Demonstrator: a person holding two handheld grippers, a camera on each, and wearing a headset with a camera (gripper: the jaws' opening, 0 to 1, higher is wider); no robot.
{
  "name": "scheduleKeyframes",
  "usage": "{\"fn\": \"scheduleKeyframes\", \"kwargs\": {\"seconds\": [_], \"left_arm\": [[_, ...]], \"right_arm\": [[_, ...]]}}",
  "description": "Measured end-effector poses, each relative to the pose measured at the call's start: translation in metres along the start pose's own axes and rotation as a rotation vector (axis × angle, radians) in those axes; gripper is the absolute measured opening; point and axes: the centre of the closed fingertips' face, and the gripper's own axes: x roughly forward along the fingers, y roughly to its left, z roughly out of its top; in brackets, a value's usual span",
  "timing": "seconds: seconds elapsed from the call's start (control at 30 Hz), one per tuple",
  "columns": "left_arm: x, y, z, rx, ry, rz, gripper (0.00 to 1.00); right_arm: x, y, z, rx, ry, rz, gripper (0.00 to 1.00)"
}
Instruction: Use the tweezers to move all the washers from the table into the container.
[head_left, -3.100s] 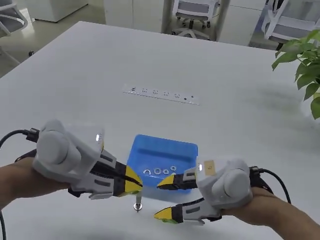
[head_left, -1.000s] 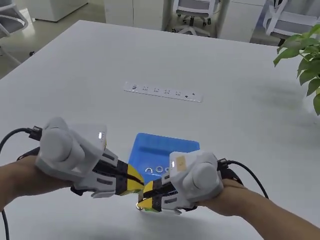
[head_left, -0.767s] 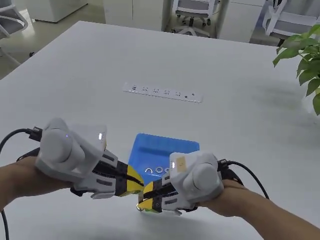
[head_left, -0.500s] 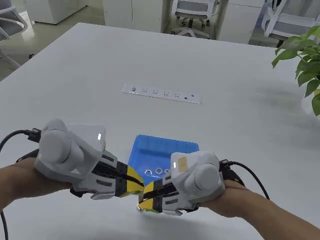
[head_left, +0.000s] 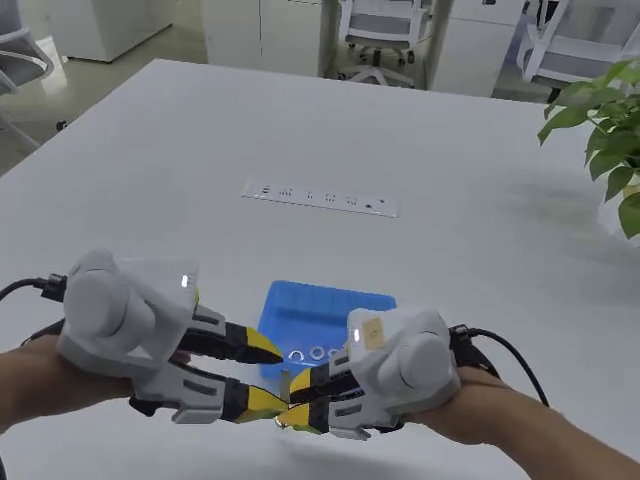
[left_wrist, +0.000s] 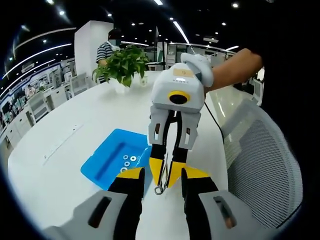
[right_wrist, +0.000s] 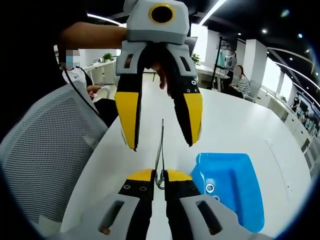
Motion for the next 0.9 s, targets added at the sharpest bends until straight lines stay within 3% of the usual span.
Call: {"fn": "scheduleKeyframes", "kwargs": {"seconds": [0.2,0.57,0.9], "left_arm": [[-0.005,0.001,0.001,-0.045,-0.049,0.045,0.51],[-0.011,0.006,-0.002,-0.144,-0.088,0.127,0.77],[-0.017,0.006,-0.004,-0.174,-0.116,0.169,0.83]], "right_arm": [[-0.009,-0.003,0.009,-0.001,-0.011,-0.004,0.08],[-0.022,-0.014,0.025,-0.001,-0.031,-0.025,0.08],[-0.038,-0.036,0.029,-0.023,-0.036,-0.066,0.08]]}}
